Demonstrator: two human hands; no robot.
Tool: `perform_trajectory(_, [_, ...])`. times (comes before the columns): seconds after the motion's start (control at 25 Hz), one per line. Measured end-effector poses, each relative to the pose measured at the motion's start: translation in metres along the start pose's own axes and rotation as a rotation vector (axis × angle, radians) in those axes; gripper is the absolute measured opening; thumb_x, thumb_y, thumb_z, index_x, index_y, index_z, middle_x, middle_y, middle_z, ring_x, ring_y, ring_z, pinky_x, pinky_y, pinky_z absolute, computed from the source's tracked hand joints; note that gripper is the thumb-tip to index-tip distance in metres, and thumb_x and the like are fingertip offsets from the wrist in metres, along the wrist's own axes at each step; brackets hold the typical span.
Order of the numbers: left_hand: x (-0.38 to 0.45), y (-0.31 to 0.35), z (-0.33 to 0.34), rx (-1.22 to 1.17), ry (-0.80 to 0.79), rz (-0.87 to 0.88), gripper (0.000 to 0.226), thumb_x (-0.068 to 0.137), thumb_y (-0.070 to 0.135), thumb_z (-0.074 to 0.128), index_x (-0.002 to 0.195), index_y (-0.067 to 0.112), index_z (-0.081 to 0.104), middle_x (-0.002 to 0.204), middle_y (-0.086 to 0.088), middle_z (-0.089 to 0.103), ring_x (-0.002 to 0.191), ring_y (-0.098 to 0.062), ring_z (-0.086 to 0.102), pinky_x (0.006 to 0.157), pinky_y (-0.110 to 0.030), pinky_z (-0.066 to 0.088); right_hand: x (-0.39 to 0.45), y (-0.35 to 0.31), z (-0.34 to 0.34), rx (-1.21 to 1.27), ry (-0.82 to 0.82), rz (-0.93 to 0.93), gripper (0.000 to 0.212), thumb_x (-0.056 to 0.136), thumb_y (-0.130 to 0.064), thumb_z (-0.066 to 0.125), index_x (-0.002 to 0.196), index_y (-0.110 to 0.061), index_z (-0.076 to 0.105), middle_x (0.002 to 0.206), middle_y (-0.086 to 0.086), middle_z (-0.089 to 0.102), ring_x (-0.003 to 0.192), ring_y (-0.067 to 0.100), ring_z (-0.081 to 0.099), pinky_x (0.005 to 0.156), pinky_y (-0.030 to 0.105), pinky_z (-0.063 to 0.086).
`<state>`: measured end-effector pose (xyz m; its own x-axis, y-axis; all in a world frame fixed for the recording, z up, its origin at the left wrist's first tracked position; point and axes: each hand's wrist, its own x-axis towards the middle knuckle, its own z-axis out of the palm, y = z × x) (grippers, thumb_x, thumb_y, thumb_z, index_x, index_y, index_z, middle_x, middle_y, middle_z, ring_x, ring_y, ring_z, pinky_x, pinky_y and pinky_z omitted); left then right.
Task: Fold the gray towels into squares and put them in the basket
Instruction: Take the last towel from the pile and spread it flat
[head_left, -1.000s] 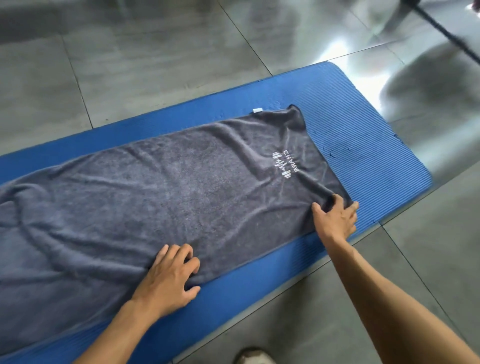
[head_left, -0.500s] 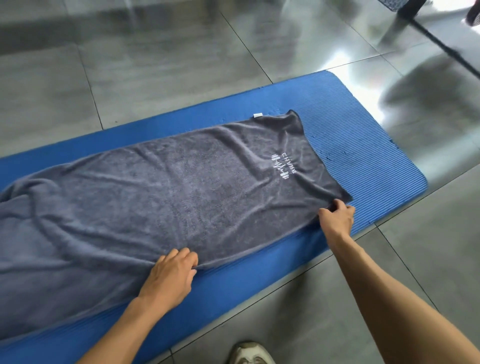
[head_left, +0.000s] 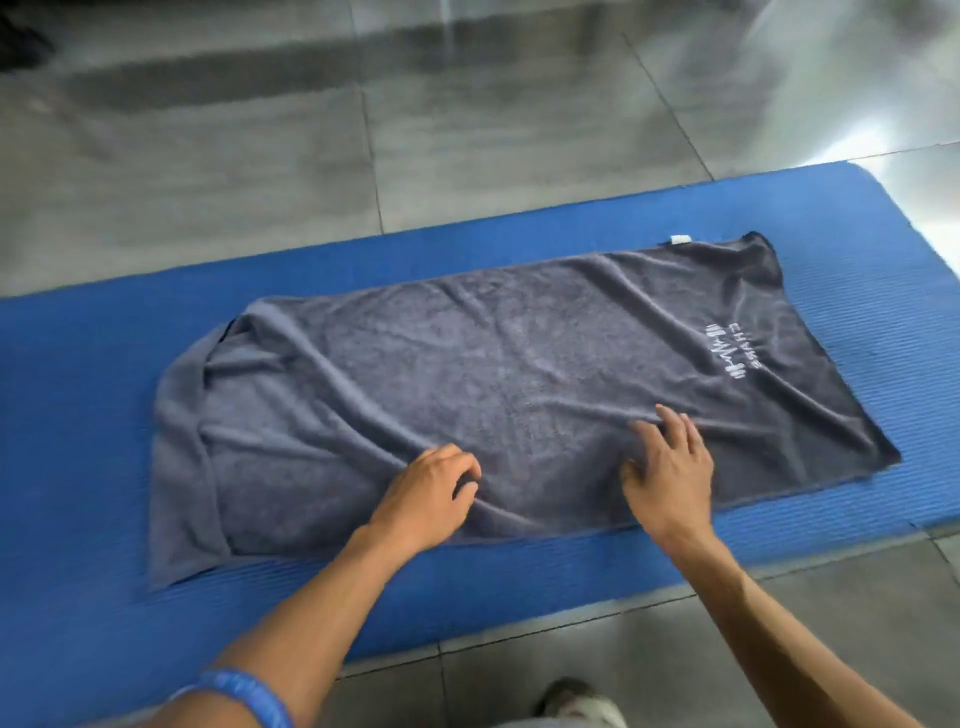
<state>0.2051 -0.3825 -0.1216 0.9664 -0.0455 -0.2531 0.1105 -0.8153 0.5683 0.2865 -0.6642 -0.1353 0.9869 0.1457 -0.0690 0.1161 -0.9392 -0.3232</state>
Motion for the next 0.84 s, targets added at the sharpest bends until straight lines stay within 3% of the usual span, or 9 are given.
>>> perform_trajectory(0.16, [-0.028, -0.066, -0.050, 0.028, 0.216, -0.261, 0.013, 0.085, 0.015, 0.057, 0.095, 0.018, 0.065, 0.100, -0.001, 0.064, 0.099, -0.024, 0.058, 0.086, -0.039, 0.049, -0.032, -0.147, 0.053, 0.151, -0.139, -0.459, 0.040, 0.071, -0.009, 0.068, 0.110, -0.016, 0.066, 0.132, 0.005, 0.057, 0.119, 0.030, 0.052, 0.091, 0.046, 0.049])
perform_trajectory(0.28, [-0.066, -0.117, -0.083, 0.049, 0.302, -0.474, 0.015, 0.084, 0.017, 0.058, 0.097, 0.018, 0.064, 0.105, -0.003, 0.064, 0.102, -0.027, 0.060, 0.087, -0.037, 0.049, -0.060, -0.227, 0.079, 0.201, -0.258, -0.768, 0.035, 0.075, -0.017, 0.063, 0.109, -0.023, 0.066, 0.118, -0.008, 0.059, 0.101, 0.019, 0.058, 0.078, 0.035, 0.050])
perform_trajectory(0.4, [-0.110, -0.161, -0.109, 0.133, 0.291, -0.703, 0.019, 0.085, 0.024, 0.060, 0.104, 0.021, 0.060, 0.112, 0.000, 0.061, 0.108, -0.026, 0.057, 0.087, -0.038, 0.049, -0.083, -0.267, 0.105, 0.102, -0.498, -0.952, 0.044, 0.080, -0.029, 0.058, 0.124, -0.025, 0.059, 0.132, -0.007, 0.053, 0.109, 0.022, 0.057, 0.091, 0.036, 0.047])
perform_trajectory(0.52, [-0.142, -0.188, -0.111, 0.132, 0.180, -0.816, 0.026, 0.084, 0.037, 0.066, 0.102, 0.020, 0.056, 0.111, -0.001, 0.055, 0.109, -0.026, 0.052, 0.088, -0.041, 0.048, -0.093, -0.289, 0.116, -0.008, -0.720, -1.005, 0.054, 0.084, -0.039, 0.056, 0.136, -0.028, 0.050, 0.151, -0.009, 0.035, 0.129, 0.023, 0.038, 0.110, 0.039, 0.031])
perform_trajectory(0.64, [-0.145, -0.200, -0.099, -0.013, 0.327, -0.863, 0.020, 0.088, 0.034, 0.063, 0.098, 0.018, 0.057, 0.108, -0.004, 0.054, 0.109, -0.029, 0.050, 0.088, -0.040, 0.046, -0.089, -0.296, 0.111, 0.020, -0.811, -1.030, 0.051, 0.086, -0.040, 0.054, 0.136, -0.030, 0.052, 0.148, -0.020, 0.037, 0.129, 0.014, 0.034, 0.111, 0.034, 0.028])
perform_trajectory(0.76, [-0.137, -0.202, -0.100, -0.117, 0.555, -1.004, 0.036, 0.087, 0.026, 0.065, 0.119, 0.017, 0.052, 0.123, -0.008, 0.048, 0.116, -0.031, 0.044, 0.090, -0.043, 0.042, -0.057, -0.315, 0.098, 0.162, -0.906, -0.982, 0.038, 0.089, -0.028, 0.059, 0.126, -0.027, 0.062, 0.129, -0.015, 0.060, 0.114, 0.007, 0.053, 0.100, 0.024, 0.042])
perform_trajectory(0.84, [-0.139, -0.203, -0.098, -0.196, 0.615, -1.122, 0.052, 0.084, 0.029, 0.070, 0.128, 0.015, 0.045, 0.128, -0.009, 0.048, 0.118, -0.032, 0.044, 0.093, -0.043, 0.041, -0.028, -0.351, 0.092, 0.382, -0.889, -0.733, 0.035, 0.089, -0.015, 0.064, 0.123, -0.021, 0.064, 0.118, -0.006, 0.068, 0.094, 0.003, 0.063, 0.083, 0.016, 0.049])
